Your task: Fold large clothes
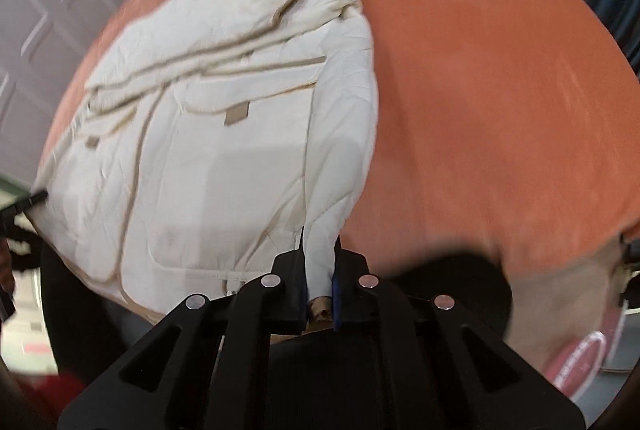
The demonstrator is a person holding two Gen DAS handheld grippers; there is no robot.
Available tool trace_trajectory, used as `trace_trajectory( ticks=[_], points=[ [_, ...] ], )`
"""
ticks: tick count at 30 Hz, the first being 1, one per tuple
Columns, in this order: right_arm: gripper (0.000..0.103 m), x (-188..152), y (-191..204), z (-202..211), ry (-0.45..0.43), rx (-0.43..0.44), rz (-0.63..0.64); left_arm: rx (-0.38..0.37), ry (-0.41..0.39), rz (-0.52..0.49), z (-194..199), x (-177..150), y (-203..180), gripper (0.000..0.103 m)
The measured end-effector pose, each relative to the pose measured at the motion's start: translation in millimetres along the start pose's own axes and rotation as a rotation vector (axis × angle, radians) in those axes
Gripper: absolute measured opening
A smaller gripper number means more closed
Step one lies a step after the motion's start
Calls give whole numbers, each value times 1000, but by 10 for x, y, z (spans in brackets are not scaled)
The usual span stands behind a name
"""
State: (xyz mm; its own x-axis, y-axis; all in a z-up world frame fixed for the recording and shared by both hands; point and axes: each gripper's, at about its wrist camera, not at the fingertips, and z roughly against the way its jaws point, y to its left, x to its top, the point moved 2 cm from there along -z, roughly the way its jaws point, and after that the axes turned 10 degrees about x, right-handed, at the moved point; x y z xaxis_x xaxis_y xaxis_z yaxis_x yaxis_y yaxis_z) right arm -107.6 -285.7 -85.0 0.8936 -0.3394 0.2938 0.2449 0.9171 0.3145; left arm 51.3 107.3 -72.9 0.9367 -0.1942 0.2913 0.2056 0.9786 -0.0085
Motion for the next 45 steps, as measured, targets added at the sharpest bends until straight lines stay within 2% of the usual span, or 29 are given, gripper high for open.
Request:
trace_trajectory(
  ticks=[2, 4, 7, 9, 10, 14, 18, 21, 23, 25, 26, 27, 28, 29, 30, 31, 32, 34, 36, 40, 44, 45],
  points=[
    [6, -156, 41, 190, 30, 7, -10, -16, 21, 5, 229, -166, 63, 6],
    [6, -61, 115, 412, -14, 30, -6, -48, -8, 28, 435, -126, 81, 6],
    [6, 520, 247, 756, -204, 80, 32, -93, -143, 42, 722, 309, 56, 5],
    [6, 977, 297, 822, -315, 119, 56, -109, -252, 23, 815, 715, -36, 5],
    [6, 1086, 336, 814, -343, 125, 59, -111, -290, 11, 818, 891, -89, 5],
    [6, 1877, 268, 577, -443, 110, 55, -72, -392, -8, 686, 1580, -280, 5],
    [8, 2490, 97, 230, -472, 114, -24, -20, -390, 35, 312, 2218, -391, 7],
    [14, 2778, -60, 49, -480, 140, -151, 5, -323, 113, -35, 2545, -347, 12],
    [23, 2818, -159, 97, -519, 214, -224, -7, -286, 165, -178, 2665, -224, 17],
    [38, 2805, -219, 151, -576, 267, -248, -29, -268, 208, -247, 2736, -114, 19],
    [44, 2785, -237, 184, -599, 267, -244, -48, -265, 222, -254, 2747, -76, 20],
    [58, 2763, -241, 220, -629, 246, -233, -64, -266, 231, -241, 2753, -38, 23],
    [64, 2735, -246, 258, -656, 226, -211, -55, -290, 245, -206, 2761, 9, 33],
    [65, 2726, -250, 274, -663, 219, -197, 3, -360, 267, -111, 2751, 62, 41],
    [67, 2715, -260, 260, -659, 207, -181, 43, -418, 278, -23, 2733, 69, 62],
    [70, 2724, -267, 221, -642, 192, -174, 66, -494, 287, 93, 2710, 128, 73],
    [70, 2729, -274, 169, -624, 180, -167, 52, -519, 289, 116, 2729, 158, 74],
    [70, 2747, -308, 12, -580, 154, -154, 29, -464, 285, 14, 2789, 177, 74],
    [70, 2768, -321, -178, -535, 124, -148, -19, -376, 272, -209, 2854, 148, 74],
    [70, 2837, -354, -558, -459, 59, -138, -43, -205, 222, -819, 2911, -36, 74],
    [70, 2917, -392, -816, -409, 32, -151, -45, -112, 220, -1210, 2868, -179, 72],
    [70, 2942, -403, -877, -398, 29, -154, -44, -98, 232, -1267, 2860, -184, 67]
  ],
)
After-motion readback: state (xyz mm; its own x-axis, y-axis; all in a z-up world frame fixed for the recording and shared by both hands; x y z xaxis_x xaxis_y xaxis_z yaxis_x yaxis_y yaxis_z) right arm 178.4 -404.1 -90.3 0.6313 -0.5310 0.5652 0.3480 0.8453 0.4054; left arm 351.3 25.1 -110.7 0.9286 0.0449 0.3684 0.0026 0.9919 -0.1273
